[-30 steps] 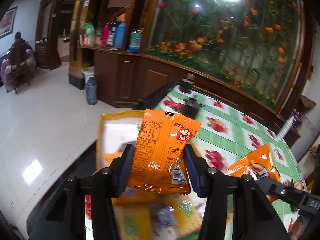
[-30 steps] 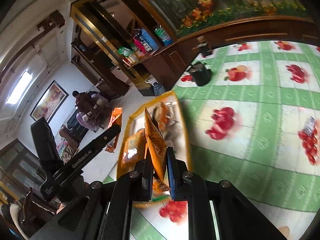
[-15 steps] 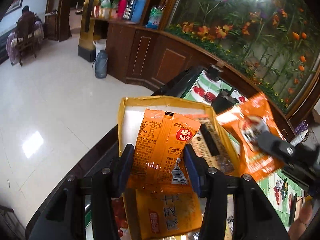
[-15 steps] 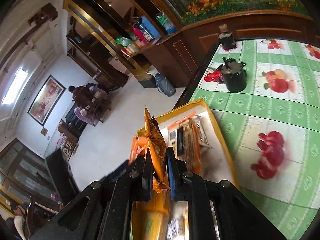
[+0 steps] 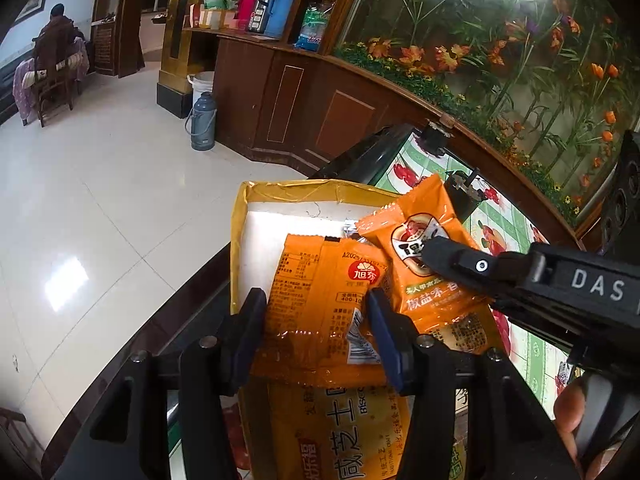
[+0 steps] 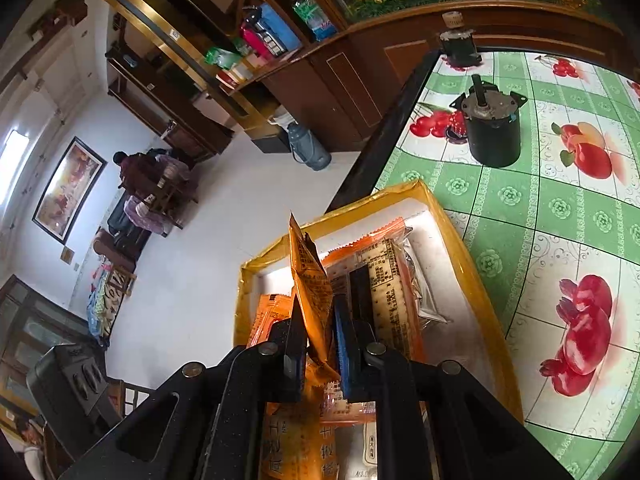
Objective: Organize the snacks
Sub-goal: 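Carry both orange bags over the white tray, then lower both orange bags into the tray and open both tools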
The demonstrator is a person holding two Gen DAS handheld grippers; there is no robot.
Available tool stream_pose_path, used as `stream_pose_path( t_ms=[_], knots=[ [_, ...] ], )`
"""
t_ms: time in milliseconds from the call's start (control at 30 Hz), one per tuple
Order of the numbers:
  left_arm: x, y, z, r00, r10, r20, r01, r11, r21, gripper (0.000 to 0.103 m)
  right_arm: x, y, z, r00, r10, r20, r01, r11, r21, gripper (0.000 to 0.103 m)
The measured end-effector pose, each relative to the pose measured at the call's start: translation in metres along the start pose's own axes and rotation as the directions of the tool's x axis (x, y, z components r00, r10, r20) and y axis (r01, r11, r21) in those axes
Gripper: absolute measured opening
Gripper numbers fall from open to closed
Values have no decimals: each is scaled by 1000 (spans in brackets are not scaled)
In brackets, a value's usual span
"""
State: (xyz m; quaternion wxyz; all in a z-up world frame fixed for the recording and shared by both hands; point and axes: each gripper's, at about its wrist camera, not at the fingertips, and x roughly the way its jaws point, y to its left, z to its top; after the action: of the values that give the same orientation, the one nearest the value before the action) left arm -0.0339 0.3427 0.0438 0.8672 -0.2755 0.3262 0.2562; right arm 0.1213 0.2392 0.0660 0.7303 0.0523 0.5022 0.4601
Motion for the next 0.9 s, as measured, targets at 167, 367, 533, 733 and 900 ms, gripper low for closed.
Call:
stream_pose_path(
  t_ms=[167,367,533,733,900],
  knots=[
    [-2,1,1,1000,-5,1,5,1000,-6,58,2,-3,0,1000,-6,-9,6,1000,8,16],
    [-4,0,0,1000,-10,0,10,1000,-7,58,-6,-4,-2,1000,-26,-5,26,1000,-7,33],
    [-11,-2,-5,1000,-16,2,16,1000,-13,58,-15,-3,-6,1000,-14,8,14,1000,-8,36],
    [-28,-8,-15,1000,-24,16,24,1000,3,59,-27,4,-17,999,33,7,-33,998,-48,36],
    [-44,-17,-22,999,-31,32,30,999,22,59,-45,2,-32,999,43,17,-42,998,-51,36]
  ],
)
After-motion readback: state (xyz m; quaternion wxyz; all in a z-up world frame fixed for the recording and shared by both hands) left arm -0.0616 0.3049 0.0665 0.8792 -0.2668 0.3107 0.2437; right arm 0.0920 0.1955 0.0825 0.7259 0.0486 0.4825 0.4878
